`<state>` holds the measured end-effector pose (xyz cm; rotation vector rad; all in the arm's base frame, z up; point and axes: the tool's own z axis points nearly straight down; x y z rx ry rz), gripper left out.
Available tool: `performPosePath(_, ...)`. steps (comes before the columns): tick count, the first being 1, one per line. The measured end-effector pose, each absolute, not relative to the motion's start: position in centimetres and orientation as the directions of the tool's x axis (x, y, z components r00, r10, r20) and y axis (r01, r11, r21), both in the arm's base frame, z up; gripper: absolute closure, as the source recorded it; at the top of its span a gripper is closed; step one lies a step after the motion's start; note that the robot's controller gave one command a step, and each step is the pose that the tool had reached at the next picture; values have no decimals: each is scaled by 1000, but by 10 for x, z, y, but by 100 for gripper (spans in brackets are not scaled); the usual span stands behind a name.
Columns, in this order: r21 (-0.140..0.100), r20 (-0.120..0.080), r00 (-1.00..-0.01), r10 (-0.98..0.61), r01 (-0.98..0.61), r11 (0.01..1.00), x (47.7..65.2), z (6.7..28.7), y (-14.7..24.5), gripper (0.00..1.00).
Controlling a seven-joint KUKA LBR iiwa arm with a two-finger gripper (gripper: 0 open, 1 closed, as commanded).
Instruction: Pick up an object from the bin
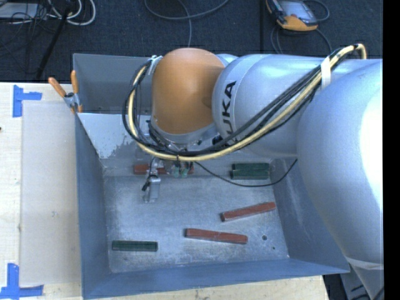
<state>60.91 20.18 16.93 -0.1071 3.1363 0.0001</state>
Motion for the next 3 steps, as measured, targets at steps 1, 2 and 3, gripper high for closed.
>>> performPosePath(1,-1,4,-969,-247,-247,969,536,182,158,0)
performPosePath(2,2,7,-921,-389,-389,921,523,112,215,0)
performPosePath(3,1,8,-912,-409,-409,912,510,71,206,0)
